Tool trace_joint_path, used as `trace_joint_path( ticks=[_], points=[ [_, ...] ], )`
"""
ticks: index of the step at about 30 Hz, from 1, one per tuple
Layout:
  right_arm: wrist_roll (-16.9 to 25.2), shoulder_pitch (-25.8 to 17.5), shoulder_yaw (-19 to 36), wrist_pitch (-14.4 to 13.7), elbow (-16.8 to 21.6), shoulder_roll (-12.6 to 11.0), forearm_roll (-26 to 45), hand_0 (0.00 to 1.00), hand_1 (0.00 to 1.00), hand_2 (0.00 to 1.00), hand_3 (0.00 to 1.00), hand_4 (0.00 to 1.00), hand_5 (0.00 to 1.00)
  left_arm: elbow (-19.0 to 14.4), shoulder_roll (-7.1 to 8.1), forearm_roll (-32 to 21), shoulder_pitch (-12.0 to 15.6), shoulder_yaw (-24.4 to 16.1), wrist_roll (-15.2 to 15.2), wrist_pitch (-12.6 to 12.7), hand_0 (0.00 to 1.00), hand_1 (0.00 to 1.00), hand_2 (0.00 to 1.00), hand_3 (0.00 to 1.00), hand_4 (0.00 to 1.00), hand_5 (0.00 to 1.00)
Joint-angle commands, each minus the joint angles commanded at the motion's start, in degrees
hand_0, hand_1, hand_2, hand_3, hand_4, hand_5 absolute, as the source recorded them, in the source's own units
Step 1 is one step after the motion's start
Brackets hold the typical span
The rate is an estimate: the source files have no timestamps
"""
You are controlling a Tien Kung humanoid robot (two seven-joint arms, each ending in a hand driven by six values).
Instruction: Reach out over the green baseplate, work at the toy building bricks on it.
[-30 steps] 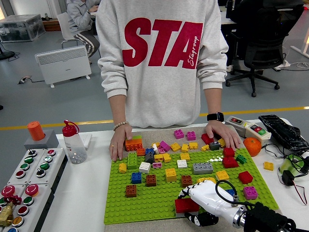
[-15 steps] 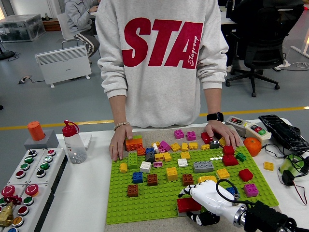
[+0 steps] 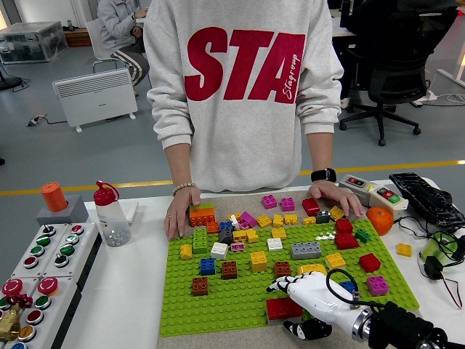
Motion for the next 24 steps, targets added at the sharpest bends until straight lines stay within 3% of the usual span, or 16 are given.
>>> trace_joint_path(
  ticks=[1, 2, 7, 8, 19, 20, 24],
  points=[
    [0.0, 0.0, 0.0, 0.1, 0.0, 0.0, 0.2, 0.757, 0.799, 0.903, 0.881, 0.696, 0.171, 0.0, 0.0, 0.0, 0.0, 0.0, 0.0, 0.0, 0.656, 0.688, 0.72, 0.572, 0.312, 0.998],
    [0.0, 0.0, 0.1, 0.2, 0.1, 0.0, 0.3, 0.866, 0.856, 0.951, 0.916, 0.712, 0.187, 0.0, 0.0, 0.0, 0.0, 0.0, 0.0, 0.0, 0.656, 0.688, 0.72, 0.573, 0.312, 0.998],
    [0.1, -0.2, 0.4, -0.1, 0.2, -0.1, 0.7, 0.866, 0.856, 0.951, 0.916, 0.712, 0.187, 0.0, 0.0, 0.0, 0.0, 0.0, 0.0, 0.0, 0.656, 0.688, 0.72, 0.573, 0.312, 0.998],
    [0.2, -0.3, 0.5, -0.3, 0.4, -0.1, 0.7, 0.918, 0.885, 0.977, 0.938, 0.721, 0.194, 0.0, 0.0, 0.0, 0.0, 0.0, 0.1, 0.0, 0.656, 0.689, 0.719, 0.573, 0.312, 0.998],
    [-0.1, -4.2, 6.5, -1.2, 7.5, -2.7, -1.2, 0.927, 0.89, 0.98, 0.941, 0.738, 0.211, 0.0, 0.0, 0.6, 0.1, -0.3, 0.1, 0.0, 0.656, 0.689, 0.72, 0.573, 0.313, 0.998],
    [0.0, -4.7, 7.1, -1.4, 8.3, -3.1, -1.4, 0.907, 0.878, 0.939, 0.92, 0.744, 0.226, 0.0, 0.0, 0.6, 0.1, -0.3, 0.1, 0.0, 0.656, 0.688, 0.72, 0.573, 0.313, 0.998],
    [1.8, -7.3, 9.1, -4.1, 11.9, -4.8, -1.4, 0.907, 0.878, 0.939, 0.92, 0.744, 0.226, 0.0, 0.0, 1.0, 0.2, -0.5, 0.2, -0.1, 0.656, 0.688, 0.72, 0.573, 0.313, 0.998]
  ],
)
